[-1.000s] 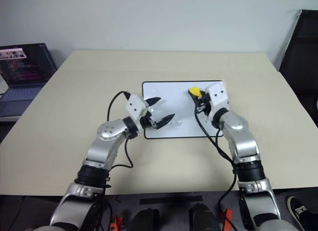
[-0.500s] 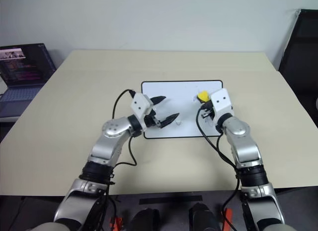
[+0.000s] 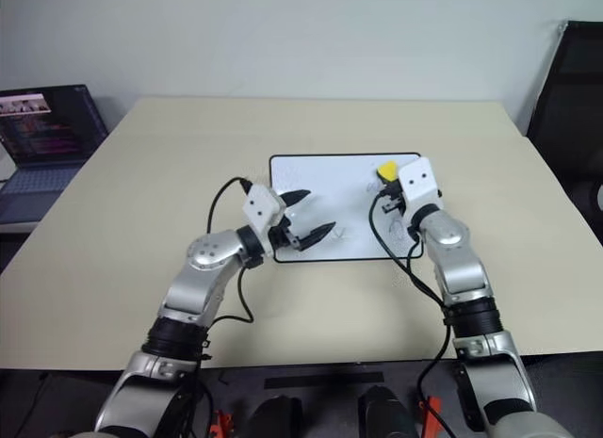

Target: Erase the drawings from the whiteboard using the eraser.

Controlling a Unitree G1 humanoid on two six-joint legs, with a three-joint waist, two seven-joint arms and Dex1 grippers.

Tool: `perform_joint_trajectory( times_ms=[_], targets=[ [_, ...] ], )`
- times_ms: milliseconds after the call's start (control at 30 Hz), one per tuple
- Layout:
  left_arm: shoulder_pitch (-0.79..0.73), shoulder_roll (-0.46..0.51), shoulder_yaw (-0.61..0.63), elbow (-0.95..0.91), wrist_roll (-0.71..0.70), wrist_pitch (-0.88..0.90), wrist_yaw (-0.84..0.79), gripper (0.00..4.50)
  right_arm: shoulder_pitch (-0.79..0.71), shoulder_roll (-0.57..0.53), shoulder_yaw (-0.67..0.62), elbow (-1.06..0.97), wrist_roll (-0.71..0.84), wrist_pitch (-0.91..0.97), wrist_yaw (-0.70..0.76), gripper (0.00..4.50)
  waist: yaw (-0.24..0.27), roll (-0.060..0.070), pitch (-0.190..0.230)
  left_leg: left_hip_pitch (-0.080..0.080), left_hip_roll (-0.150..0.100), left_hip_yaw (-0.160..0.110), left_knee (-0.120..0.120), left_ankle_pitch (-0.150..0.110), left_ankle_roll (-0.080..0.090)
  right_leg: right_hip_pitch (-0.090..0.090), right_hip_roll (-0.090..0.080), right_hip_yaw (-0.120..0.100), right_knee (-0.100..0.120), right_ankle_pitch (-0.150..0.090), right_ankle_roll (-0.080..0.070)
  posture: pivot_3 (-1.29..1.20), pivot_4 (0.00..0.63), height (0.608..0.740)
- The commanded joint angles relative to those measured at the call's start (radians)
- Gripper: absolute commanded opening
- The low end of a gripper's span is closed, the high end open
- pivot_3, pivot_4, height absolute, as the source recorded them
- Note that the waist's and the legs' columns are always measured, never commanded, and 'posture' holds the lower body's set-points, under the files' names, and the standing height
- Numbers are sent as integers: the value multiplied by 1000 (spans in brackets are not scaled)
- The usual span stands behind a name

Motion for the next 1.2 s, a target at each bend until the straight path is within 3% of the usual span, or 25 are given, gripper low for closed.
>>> perform_joint_trajectory(
  times_ms=[33,167,400,667,800,967,1200],
  targets=[
    [-23,17,22,-28,-10,-7,-2,4500,58,-15,114,-21,-11,121,119,870,-1,0,0,0,0,0,0,0,0,0,0,0,0,0,0,0,150,740],
    [-28,21,23,-22,-9,-7,3,4500,89,-41,167,-65,-7,212,194,870,-6,-2,-2,3,1,0,0,0,0,1,1,0,1,0,0,0,150,740],
    [-39,4,12,-5,-6,-14,8,4500,58,-54,37,-72,13,143,122,870,1,-3,-2,2,0,0,2,0,0,2,0,0,1,2,0,0,150,740],
    [-51,-6,7,18,-8,-29,-4,4500,131,-52,-52,-328,33,97,63,870,12,-3,-1,-4,0,0,-1,0,0,-3,-1,0,-3,1,1,0,150,740],
    [-72,-16,7,45,-7,-42,-7,4500,149,-51,-81,-425,38,113,38,870,13,-2,-1,-15,0,-1,0,0,0,-14,0,0,-1,1,1,0,150,740],
    [-78,-23,4,56,-7,-50,-10,4500,111,-67,-77,-368,7,129,21,870,15,-2,-1,-16,-1,-1,0,0,0,-15,0,-1,-1,2,1,0,150,740],
    [-58,-20,6,23,-10,-37,-14,4500,-35,-69,-67,-78,-8,63,16,870,15,-2,-1,-16,0,0,1,0,0,-15,0,-1,-1,2,1,0,150,740]
  ],
)
